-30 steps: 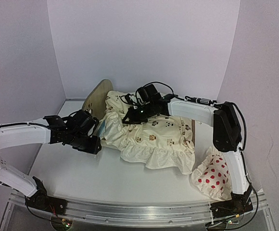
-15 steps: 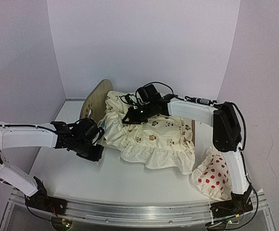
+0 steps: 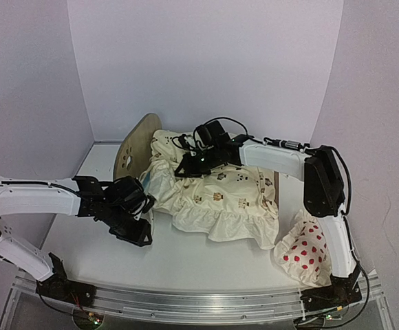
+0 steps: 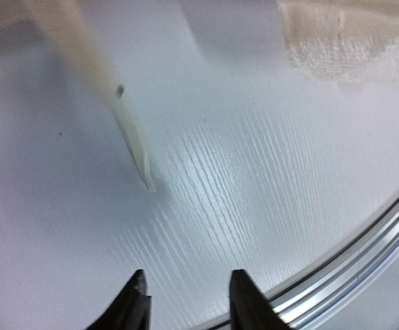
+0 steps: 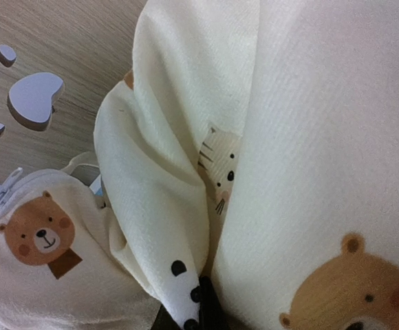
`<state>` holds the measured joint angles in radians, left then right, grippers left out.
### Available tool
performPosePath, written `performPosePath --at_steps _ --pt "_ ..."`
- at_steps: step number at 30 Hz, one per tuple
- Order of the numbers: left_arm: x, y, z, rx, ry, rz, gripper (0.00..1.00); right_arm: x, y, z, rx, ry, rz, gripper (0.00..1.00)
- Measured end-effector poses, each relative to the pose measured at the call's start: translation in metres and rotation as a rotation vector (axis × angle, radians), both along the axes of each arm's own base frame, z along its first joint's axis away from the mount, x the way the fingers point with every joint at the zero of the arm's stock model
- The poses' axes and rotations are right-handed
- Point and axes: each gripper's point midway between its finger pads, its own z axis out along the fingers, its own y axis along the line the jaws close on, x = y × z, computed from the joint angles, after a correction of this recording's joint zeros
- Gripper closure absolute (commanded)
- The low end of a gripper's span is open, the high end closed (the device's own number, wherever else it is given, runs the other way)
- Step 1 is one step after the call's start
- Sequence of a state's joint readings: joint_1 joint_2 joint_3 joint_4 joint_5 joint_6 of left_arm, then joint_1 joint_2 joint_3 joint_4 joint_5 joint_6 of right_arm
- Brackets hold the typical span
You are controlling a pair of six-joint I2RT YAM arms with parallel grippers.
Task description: Set up the pet bed
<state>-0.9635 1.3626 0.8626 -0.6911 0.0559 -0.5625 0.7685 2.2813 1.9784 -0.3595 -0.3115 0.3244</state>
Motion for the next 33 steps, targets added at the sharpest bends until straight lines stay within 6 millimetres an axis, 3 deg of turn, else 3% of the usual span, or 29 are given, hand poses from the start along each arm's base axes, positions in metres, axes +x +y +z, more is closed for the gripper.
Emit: performPosePath --at_steps 2,4,8,11,15,23,28,33 --pt "0.004 0.0 0.009 0.004 -0.016 0.016 0.24 0.0 0.0 0.0 0.0 0.0 0.0 1.0" --pt "0.01 0.001 0.024 0.001 -0.049 0.039 0.24 0.0 0.0 0.0 0.0 0.0 0.0 1.0" --pt "0.027 0.011 0.057 0.008 -0.146 0.125 0.28 0.0 0.0 0.0 0.0 -0.001 0.0 1.0" --pt "0.04 0.022 0.071 0.036 -0.218 0.207 0.33 0.0 0.0 0.0 0.0 0.0 0.0 1.0" --pt "0.051 0.034 0.059 0.123 -0.249 0.278 0.4 0.0 0.0 0.0 0.0 0.0 0.0 1.0" --pt "0.054 0.044 -0.002 0.281 -0.205 0.317 0.45 0.0 0.0 0.0 0.002 0.003 -0.002 0.99" --pt "0.056 0.046 -0.004 0.284 -0.224 0.326 0.42 -0.002 0.007 0.002 0.003 0.005 0.002 0.74" --pt "0.063 0.047 0.009 0.277 -0.268 0.341 0.41 -0.003 0.012 0.004 -0.009 -0.009 -0.002 0.57"
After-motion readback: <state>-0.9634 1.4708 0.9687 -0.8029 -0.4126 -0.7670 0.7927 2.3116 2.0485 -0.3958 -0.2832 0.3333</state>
